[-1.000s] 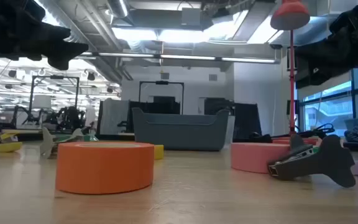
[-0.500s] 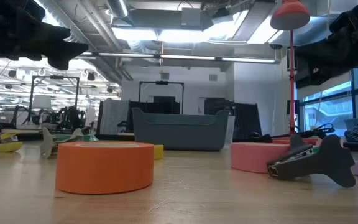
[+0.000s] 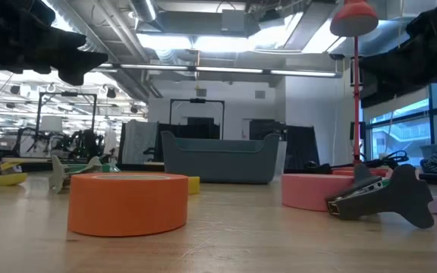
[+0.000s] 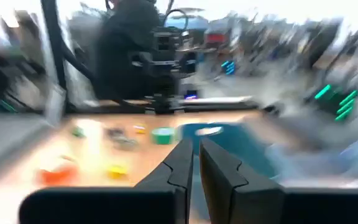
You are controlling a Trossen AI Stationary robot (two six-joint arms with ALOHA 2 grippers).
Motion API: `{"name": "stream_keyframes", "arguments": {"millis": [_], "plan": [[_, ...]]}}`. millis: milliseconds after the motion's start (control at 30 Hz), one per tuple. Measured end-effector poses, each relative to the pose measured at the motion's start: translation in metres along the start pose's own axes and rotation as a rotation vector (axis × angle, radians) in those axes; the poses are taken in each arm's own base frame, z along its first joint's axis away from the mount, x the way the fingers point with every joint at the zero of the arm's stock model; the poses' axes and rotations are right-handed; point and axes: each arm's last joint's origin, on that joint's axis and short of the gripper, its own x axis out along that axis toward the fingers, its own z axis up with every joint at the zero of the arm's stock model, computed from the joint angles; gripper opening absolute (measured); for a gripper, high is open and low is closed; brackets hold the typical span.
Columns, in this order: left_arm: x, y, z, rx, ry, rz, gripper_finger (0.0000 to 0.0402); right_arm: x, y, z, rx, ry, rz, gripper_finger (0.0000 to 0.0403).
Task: Pick and place Stapler, Stapler remover, tape
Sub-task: Put the top orange tape into the blue bin
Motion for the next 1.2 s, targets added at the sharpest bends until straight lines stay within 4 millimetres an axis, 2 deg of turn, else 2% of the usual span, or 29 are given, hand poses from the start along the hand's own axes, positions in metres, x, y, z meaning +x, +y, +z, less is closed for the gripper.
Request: {"name": "stream_keyframes", "arguments": {"millis": [167,400,467,600,667,800,867,1000,1200], "plan": [[0.0,0.0,0.0,0.0,0.0,0.0,0.0297,0.0,-0.003,0.002,-0.221,-0.007,-0.089,0.0033],[0.0,0.0,0.0,0.0,0.0,0.0,0.0297,-0.002,-0.007,0.02,-0.177,-0.169,-0.198,0.0033],[0.0,0.0,0.0,0.0,0.0,0.0,0.0297,-0.005,-0.008,0.029,-0.12,-0.273,-0.204,0.0033],[0.0,0.0,0.0,0.002,0.0,0.0,0.0297,-0.019,-0.011,0.057,0.173,-0.627,-0.135,0.0033],[0.0,0.0,0.001,0.001,-0.005,0.0,0.0297,-0.03,-0.014,0.069,0.254,-0.802,-0.136,0.0033],[-0.001,0.0,0.016,-0.099,-0.171,0.002,0.0297,-0.053,-0.021,0.093,0.29,-1.051,-0.182,0.0033],[-0.004,0.001,0.027,-0.114,-0.291,0.037,0.0297,-0.061,-0.023,0.106,0.314,-1.121,-0.167,0.0033],[-0.014,0.003,0.049,-0.127,-0.541,0.097,0.0297,-0.06,-0.025,0.125,0.443,-1.071,-0.069,0.0033],[-0.029,0.004,0.069,-0.144,-0.798,0.105,0.0297,-0.019,-0.018,0.146,0.518,-0.704,0.051,0.0033]]}}
